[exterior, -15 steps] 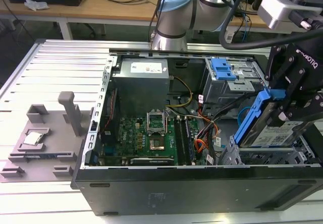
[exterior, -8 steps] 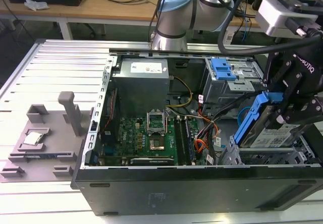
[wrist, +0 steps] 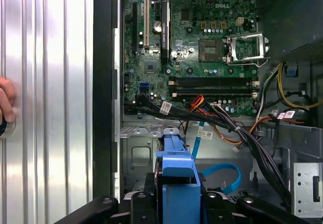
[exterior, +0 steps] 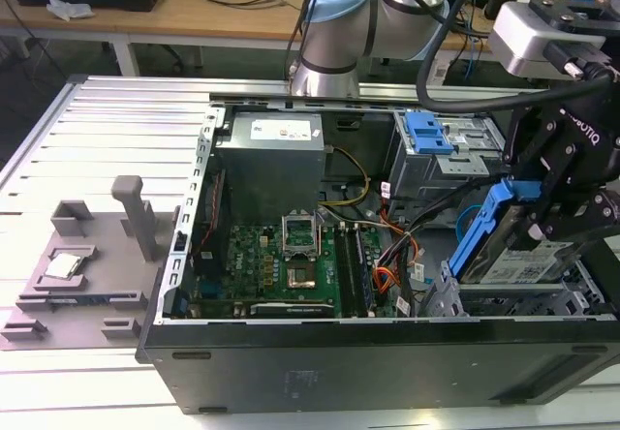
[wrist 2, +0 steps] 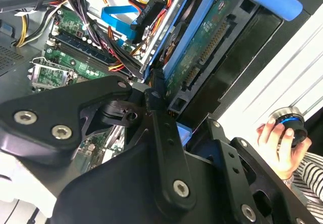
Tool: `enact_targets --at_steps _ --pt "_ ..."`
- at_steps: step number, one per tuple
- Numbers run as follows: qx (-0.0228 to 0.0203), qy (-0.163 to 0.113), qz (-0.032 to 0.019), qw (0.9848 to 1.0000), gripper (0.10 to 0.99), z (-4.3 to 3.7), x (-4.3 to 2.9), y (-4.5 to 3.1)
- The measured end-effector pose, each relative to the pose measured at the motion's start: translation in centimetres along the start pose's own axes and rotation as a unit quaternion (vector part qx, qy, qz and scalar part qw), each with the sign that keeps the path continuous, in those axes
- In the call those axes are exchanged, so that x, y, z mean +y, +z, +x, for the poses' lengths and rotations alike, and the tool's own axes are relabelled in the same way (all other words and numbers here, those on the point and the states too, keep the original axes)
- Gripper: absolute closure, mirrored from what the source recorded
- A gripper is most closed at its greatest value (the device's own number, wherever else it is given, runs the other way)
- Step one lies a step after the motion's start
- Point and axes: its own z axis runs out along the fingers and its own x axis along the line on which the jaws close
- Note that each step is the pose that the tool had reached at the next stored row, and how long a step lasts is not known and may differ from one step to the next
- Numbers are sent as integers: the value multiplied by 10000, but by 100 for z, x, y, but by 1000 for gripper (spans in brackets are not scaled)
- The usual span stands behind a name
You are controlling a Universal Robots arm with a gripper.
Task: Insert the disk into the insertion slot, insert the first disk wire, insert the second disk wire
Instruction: 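Insert the disk into the insertion slot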
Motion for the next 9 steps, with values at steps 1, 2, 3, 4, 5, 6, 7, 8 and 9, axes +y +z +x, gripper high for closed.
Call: enact_targets --at_steps 1,2,3,4,5,6,7,8,9 --pt "3 0 0 10000 722 0 0 -1" --pt "1 0 0 10000 714 0 0 0" --pt "0 0 0 10000 651 0 0 1" --pt "-1 0 0 10000 651 0 0 2" --pt "-1 0 0 10000 651 0 0 2" --pt "-1 0 0 10000 651 0 0 3" --pt "0 1 0 10000 651 0 0 2" --pt "0 0 0 10000 651 0 0 2" --pt "0 0 0 10000 663 0 0 3"
